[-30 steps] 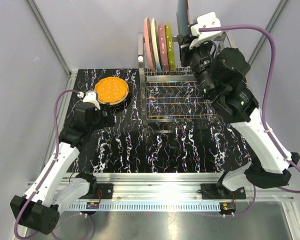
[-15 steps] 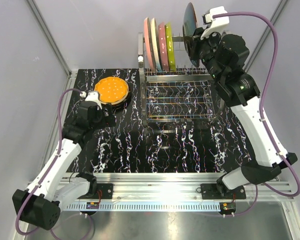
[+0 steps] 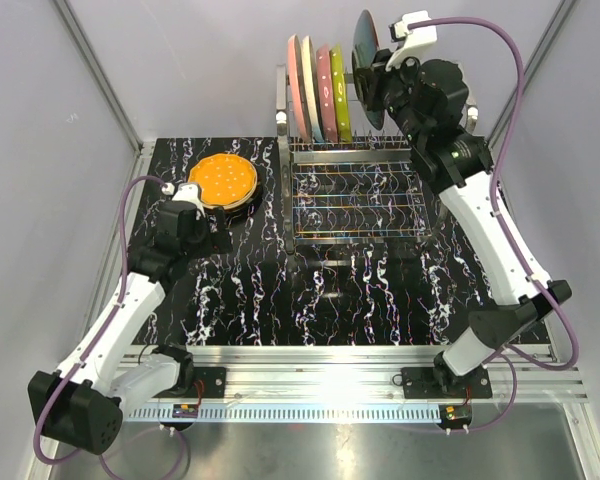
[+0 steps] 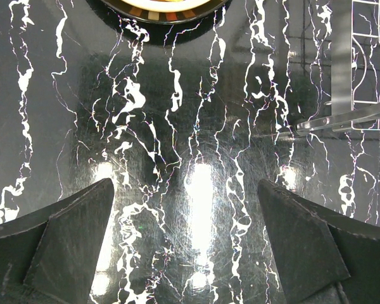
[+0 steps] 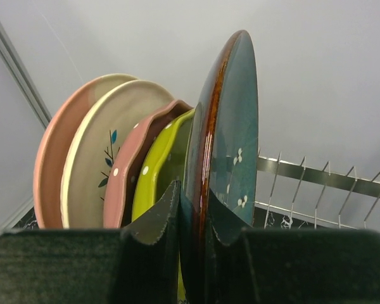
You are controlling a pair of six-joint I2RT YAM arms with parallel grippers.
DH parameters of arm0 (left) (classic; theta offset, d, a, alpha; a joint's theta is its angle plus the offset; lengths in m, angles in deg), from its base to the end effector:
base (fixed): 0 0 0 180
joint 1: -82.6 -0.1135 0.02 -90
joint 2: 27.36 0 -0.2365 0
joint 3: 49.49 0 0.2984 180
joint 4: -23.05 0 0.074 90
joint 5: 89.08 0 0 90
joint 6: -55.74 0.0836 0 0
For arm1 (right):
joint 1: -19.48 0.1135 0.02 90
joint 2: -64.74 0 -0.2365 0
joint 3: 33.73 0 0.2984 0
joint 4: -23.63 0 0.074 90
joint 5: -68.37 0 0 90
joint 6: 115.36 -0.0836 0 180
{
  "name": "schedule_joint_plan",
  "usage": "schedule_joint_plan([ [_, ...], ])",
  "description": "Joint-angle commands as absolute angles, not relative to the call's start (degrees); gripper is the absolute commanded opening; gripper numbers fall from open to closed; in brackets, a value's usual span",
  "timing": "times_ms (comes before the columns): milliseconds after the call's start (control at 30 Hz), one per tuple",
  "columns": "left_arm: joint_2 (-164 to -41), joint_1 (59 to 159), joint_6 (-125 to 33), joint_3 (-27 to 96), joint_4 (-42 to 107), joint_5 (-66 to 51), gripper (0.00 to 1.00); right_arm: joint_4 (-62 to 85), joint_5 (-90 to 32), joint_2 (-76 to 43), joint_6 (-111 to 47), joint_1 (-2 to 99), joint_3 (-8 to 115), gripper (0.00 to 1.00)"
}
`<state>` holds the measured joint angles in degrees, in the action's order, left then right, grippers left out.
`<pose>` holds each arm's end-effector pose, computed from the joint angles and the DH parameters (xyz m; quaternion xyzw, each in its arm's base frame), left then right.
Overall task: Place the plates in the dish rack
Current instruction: Insert the plate into the dish rack
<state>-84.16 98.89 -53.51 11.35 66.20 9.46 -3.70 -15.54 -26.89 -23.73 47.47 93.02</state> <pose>0.3008 -0.0750 0.2336 -0.0552 0.8994 -0.0667 0.4285 0.3808 0.1923 0.5429 -0.1291 0.6449 0.1376 0.7406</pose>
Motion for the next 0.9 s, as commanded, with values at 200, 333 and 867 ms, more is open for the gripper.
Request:
schedule_joint_plan([
  [200,-84.67,98.51,-52.54,13.09,64.27,8.39,0.99,10.44,-16.00,-29.74,-24.92,46.82,102.76,0.00],
  [333,-84.58,98.51,-52.54,13.09,64.18,8.04,0.99,11.41,-14.86,-30.27,-25.01,46.73,102.59,0.00],
  [867,-84.58,98.51,-52.72,13.09,64.09,7.25,0.99,17.21,-12.05,-27.99,-30.81,46.82,94.60,0.00],
])
